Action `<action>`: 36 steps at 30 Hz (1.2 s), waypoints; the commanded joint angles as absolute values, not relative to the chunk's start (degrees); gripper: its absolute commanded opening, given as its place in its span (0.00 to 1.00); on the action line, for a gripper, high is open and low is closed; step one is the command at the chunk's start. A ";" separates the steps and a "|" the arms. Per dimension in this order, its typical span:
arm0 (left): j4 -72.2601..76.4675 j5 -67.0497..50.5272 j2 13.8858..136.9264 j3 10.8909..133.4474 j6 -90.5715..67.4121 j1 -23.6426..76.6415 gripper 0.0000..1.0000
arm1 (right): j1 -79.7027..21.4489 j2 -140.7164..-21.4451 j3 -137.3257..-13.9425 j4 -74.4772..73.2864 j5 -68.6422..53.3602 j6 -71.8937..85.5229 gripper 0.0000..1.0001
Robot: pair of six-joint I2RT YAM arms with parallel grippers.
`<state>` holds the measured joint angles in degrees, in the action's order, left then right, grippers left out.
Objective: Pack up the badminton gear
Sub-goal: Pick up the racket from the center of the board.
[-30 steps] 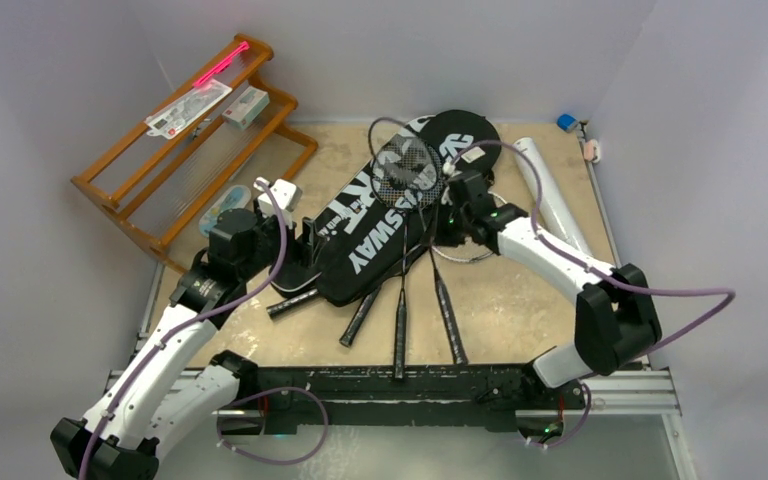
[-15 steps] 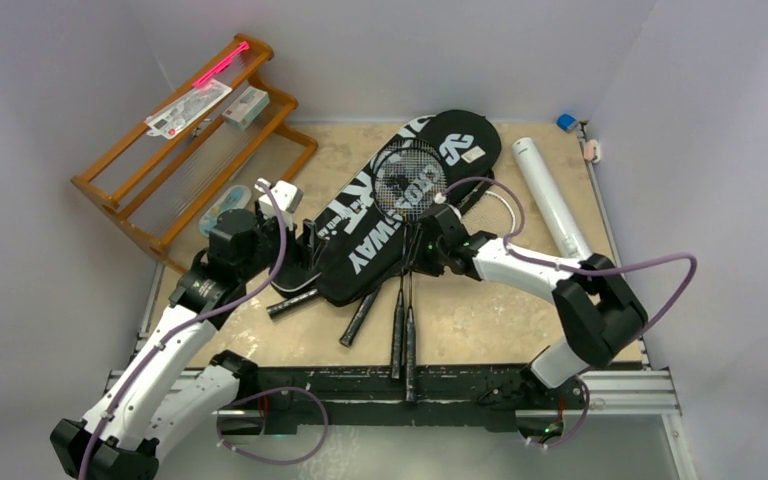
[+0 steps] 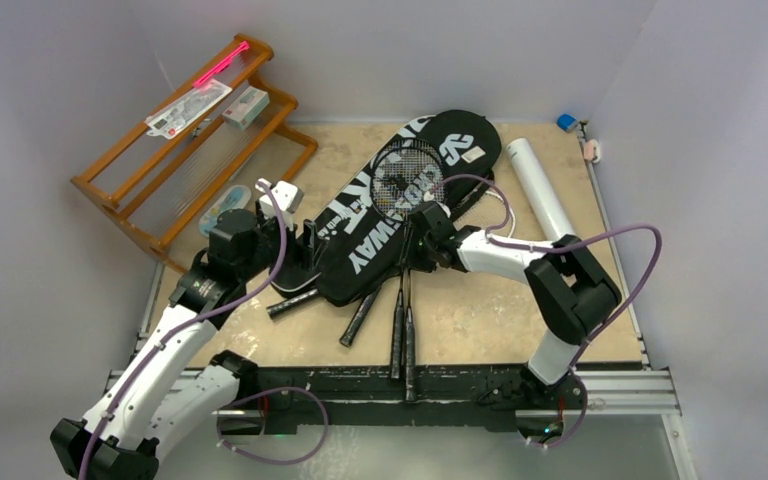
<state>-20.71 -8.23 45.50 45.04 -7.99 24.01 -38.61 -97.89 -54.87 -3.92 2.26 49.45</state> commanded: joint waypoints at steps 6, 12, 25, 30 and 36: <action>-19.99 -9.05 45.89 45.00 -8.81 23.64 0.72 | -38.87 -97.77 -55.34 -3.20 4.98 47.59 0.00; -20.06 -8.88 46.87 45.05 -8.72 23.64 0.72 | -38.85 -84.57 -52.93 -8.14 9.21 46.63 0.00; -18.51 -1.23 49.57 44.96 -13.67 20.20 0.90 | -38.72 -66.26 -54.44 -22.42 15.80 40.25 0.00; -14.97 -15.10 55.51 46.17 -12.99 20.32 0.82 | -37.75 -64.96 -51.91 -24.88 15.58 38.97 0.00; -21.40 -5.12 69.42 58.37 -8.76 30.95 0.79 | -25.37 -64.51 -45.21 -22.39 7.90 40.12 0.00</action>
<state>-20.25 -8.82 63.48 49.93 -11.42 24.80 -33.85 -65.95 -49.30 -24.05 11.99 39.75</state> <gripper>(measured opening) 0.788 0.036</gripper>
